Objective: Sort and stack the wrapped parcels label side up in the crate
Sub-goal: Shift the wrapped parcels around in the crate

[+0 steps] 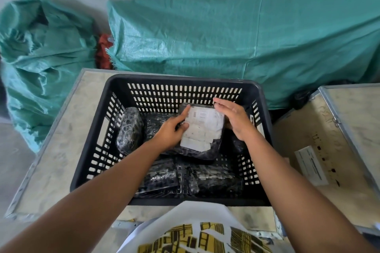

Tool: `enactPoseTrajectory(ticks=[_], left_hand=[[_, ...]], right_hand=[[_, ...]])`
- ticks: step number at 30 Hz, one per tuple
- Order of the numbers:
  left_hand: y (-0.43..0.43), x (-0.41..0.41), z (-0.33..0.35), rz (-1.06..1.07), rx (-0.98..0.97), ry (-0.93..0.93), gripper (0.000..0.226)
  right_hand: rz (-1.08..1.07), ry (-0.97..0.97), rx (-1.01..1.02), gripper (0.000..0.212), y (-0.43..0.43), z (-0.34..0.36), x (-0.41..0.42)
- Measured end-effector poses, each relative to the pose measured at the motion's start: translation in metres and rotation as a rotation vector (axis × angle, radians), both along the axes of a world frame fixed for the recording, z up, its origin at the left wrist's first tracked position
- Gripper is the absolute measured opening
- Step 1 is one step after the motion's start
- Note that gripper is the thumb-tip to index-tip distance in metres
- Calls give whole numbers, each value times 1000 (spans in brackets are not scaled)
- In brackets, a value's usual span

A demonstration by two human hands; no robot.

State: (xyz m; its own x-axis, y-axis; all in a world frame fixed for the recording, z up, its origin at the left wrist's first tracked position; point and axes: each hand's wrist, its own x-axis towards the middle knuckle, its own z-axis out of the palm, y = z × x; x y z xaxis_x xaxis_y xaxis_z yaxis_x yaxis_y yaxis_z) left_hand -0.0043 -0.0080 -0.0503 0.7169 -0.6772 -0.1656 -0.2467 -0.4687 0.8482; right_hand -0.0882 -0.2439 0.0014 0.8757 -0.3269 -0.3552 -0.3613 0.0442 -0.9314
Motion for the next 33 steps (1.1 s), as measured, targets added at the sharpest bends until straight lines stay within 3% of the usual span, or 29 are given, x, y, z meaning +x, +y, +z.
enactPoseTrajectory(ticks=[3, 8, 12, 19, 25, 29, 33], left_hand=[[-7, 3, -3, 65, 22, 134, 64], [-24, 1, -4, 108, 100, 242, 79], [-25, -5, -12, -63, 261, 199, 124], [-42, -30, -26, -151, 595, -52, 116], [-42, -35, -39, -205, 711, -152, 99], [-36, -32, -47, -323, 827, -501, 80], [-26, -28, -58, -402, 784, -388, 75]], right_hand=[[154, 34, -254, 52, 0, -8, -5], [374, 158, -537, 104, 10, -19, -1], [389, 280, -713, 112, 15, -32, 8], [662, 591, -1131, 120, 31, -46, 14], [746, 667, -1252, 113, 40, -45, 16], [792, 678, -1348, 80, 47, -46, 12], [692, 563, -1157, 51, 50, -24, 4]])
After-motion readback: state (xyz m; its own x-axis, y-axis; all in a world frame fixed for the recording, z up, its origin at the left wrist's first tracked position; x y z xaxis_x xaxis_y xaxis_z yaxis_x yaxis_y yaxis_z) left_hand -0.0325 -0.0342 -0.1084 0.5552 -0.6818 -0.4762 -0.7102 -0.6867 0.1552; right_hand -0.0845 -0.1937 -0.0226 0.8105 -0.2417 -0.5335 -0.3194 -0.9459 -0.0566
